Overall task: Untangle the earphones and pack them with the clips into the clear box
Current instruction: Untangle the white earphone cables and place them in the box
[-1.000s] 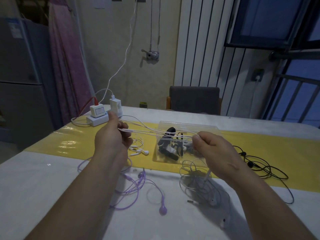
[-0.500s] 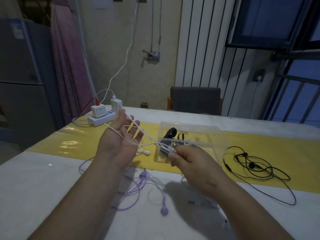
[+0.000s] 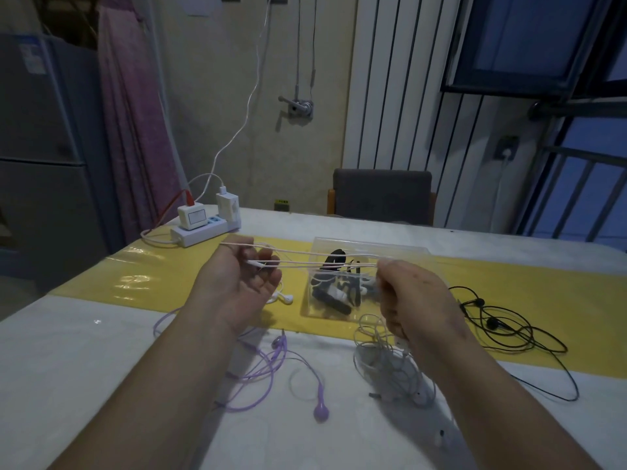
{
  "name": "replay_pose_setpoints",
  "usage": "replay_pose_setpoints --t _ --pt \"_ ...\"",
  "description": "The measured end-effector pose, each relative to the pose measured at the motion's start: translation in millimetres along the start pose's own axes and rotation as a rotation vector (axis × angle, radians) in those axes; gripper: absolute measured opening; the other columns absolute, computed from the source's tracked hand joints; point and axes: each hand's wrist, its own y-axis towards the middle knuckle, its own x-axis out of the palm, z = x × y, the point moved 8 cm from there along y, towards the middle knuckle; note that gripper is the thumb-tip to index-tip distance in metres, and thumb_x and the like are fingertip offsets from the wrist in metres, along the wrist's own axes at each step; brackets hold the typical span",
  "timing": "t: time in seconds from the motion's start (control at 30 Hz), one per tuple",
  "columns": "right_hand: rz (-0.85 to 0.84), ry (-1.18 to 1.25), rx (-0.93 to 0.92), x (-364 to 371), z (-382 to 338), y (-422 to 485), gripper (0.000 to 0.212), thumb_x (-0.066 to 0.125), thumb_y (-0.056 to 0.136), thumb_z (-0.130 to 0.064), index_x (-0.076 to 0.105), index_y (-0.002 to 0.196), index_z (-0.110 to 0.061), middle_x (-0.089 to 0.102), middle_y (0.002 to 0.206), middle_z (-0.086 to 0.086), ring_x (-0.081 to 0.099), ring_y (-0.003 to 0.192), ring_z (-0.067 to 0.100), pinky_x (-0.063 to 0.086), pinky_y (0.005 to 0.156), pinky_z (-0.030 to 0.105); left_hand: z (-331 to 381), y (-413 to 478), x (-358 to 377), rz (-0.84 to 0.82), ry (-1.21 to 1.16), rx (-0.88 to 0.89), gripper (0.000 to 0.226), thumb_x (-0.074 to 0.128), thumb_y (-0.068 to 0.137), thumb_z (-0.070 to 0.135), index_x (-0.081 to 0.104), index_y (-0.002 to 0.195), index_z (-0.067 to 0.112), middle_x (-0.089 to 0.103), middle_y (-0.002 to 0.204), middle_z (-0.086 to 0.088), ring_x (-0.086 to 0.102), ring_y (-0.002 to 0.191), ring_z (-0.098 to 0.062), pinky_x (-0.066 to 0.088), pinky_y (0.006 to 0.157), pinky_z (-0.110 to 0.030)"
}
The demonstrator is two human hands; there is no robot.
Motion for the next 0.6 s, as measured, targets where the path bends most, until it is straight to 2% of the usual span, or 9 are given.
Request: replay_pose_setpoints --t 0.1,0.23,0.3,0.4,0.47,0.53,0.6 --pt "0.025 0.193 0.11 -1 5 -1 0.033 0.041 0.1 -0.023 0.04 0.067 -0.018 0.035 0.052 0.001 0.023 0.048 0.014 0.017 0.047 0.031 -9 -3 7 -0.061 0.062 -0.037 0.036 0.054 0.086 0.018 0.05 0.05 0.015 0.056 0.068 -0.003 0.053 0.066 -0.017 0.042 0.066 -0.029" --pt "0.118 0.314 0.129 -10 4 1 0.034 0.041 0.099 -0.021 0.04 0.066 -0.018 0.045 0.05 0.002 0.033 0.043 0.015 0.024 0.039 0.024 -15 -12 19 -0.144 0.166 -0.05 0.012 0.056 0.068 0.01 0.053 0.056 0.011 0.051 0.066 -0.004 0.044 0.061 -0.017 0.036 0.059 -0.029" --pt "0.116 0.327 0.129 -10 3 1 0.035 0.042 0.102 -0.023 0.043 0.067 -0.016 0.049 0.05 0.002 0.034 0.042 0.013 0.025 0.04 0.024 -14 -17 25 -0.21 0.093 -0.048 0.005 0.054 0.061 0.012 0.05 0.058 0.011 0.054 0.069 -0.005 0.046 0.064 -0.018 0.036 0.064 -0.031" --pt "0.053 0.312 0.133 -6 6 2 0.034 0.04 0.104 -0.03 0.046 0.073 -0.017 0.035 0.047 -0.003 0.024 0.041 0.01 0.018 0.04 0.023 -1 -20 26 -0.28 -0.129 0.016 0.009 0.05 0.06 0.015 0.045 0.053 0.015 0.055 0.066 -0.003 0.052 0.07 -0.019 0.036 0.071 -0.033" --pt "0.018 0.284 0.141 -5 9 3 0.033 0.04 0.104 -0.031 0.047 0.075 -0.016 0.029 0.048 -0.006 0.018 0.043 0.009 0.013 0.04 0.023 8 -22 28 -0.315 -0.235 0.069 0.01 0.052 0.066 0.019 0.044 0.061 0.017 0.051 0.063 0.003 0.055 0.079 -0.018 0.037 0.073 -0.033" --pt "-0.005 0.248 0.158 -4 11 1 0.034 0.042 0.104 -0.031 0.049 0.074 -0.016 0.028 0.048 -0.007 0.017 0.042 0.009 0.012 0.043 0.024 15 -23 26 -0.319 -0.301 0.134 0.013 0.053 0.081 0.025 0.052 0.071 0.017 0.056 0.067 0.006 0.056 0.086 -0.015 0.037 0.075 -0.031" --pt "-0.016 0.21 0.167 -1 11 -1 0.039 0.042 0.103 -0.038 0.052 0.072 -0.016 0.029 0.048 -0.006 0.018 0.042 0.01 0.012 0.046 0.027 20 -24 28 -0.33 -0.233 0.216 0.028 0.048 0.091 0.04 0.065 0.094 0.019 0.066 0.09 0.006 0.055 0.097 -0.013 0.038 0.084 -0.032"
